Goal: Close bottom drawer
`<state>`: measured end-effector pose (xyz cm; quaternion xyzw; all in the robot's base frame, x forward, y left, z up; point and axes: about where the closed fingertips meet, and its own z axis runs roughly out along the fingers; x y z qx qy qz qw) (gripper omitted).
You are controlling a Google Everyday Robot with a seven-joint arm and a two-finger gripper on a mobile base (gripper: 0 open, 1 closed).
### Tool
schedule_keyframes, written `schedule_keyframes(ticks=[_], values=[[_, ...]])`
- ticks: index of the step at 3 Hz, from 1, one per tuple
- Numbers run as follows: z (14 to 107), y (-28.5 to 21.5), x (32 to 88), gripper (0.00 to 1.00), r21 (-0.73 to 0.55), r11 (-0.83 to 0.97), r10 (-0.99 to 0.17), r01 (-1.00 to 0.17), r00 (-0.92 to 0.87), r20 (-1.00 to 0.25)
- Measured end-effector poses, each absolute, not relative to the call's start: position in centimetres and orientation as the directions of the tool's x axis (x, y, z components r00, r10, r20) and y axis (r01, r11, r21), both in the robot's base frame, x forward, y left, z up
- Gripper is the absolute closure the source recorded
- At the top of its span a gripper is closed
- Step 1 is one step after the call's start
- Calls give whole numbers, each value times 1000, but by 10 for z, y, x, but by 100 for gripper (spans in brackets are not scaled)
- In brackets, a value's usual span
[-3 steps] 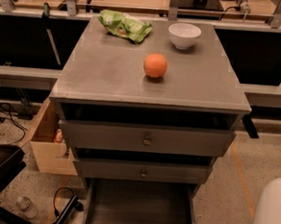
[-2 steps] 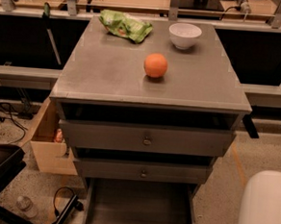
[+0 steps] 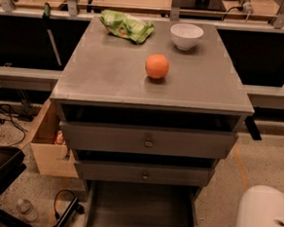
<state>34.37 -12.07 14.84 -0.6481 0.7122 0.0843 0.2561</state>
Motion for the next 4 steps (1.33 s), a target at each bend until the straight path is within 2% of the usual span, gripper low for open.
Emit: schedule_keyframes(ticks=[3,4], values=[[132,-93,403,100,-265,137,-833,-954,33,-552],[134,-93,400,100,-265,137,-833,-954,34,-552]])
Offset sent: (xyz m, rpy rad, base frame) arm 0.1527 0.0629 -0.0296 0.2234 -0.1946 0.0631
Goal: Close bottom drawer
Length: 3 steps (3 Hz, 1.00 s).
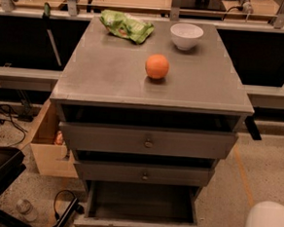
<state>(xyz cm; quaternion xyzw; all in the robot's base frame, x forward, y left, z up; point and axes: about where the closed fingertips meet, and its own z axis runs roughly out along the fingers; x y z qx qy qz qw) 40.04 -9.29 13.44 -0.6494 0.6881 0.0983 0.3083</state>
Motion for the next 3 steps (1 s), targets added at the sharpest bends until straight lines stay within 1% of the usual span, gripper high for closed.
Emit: schedule_keyframes(ticks=[1,2,3], values=[[145,-64,442,100,-328,113,-809,-938,104,-578],[145,-63,444,100,-330,112,-808,-937,108,-579],[145,-55,465,100,-362,91,-804,-928,146,-577]])
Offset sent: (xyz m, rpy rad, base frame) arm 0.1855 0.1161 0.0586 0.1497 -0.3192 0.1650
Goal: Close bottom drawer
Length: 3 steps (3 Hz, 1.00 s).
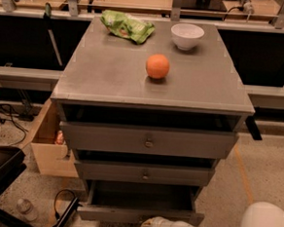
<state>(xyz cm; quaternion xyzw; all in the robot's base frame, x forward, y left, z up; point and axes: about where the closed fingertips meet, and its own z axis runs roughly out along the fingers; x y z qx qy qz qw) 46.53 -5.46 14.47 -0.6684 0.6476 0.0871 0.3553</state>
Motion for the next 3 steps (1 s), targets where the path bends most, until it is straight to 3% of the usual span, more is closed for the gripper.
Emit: schedule_keyframes(ticks=[3], values=[[146,-51,474,100,-371,86,-803,-924,156,-575]])
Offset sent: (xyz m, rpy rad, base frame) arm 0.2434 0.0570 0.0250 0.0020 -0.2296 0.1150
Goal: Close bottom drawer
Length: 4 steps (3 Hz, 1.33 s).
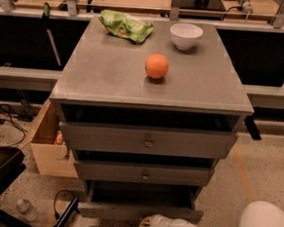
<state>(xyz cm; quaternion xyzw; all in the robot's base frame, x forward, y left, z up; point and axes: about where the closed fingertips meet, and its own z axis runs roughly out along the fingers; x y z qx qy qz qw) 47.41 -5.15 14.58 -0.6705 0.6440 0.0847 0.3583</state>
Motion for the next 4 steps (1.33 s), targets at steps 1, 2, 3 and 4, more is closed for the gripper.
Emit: schedule_keyframes(ticks=[1,2,3,4], values=[[146,-50,481,100,-377,87,-802,-922,160,-576],[146,-50,480,100,-377,87,-802,-922,160,-576],[146,-49,480,84,-376,86,-801,-922,160,-577],[146,-49,480,59,-376,86,-801,-923,160,-577]])
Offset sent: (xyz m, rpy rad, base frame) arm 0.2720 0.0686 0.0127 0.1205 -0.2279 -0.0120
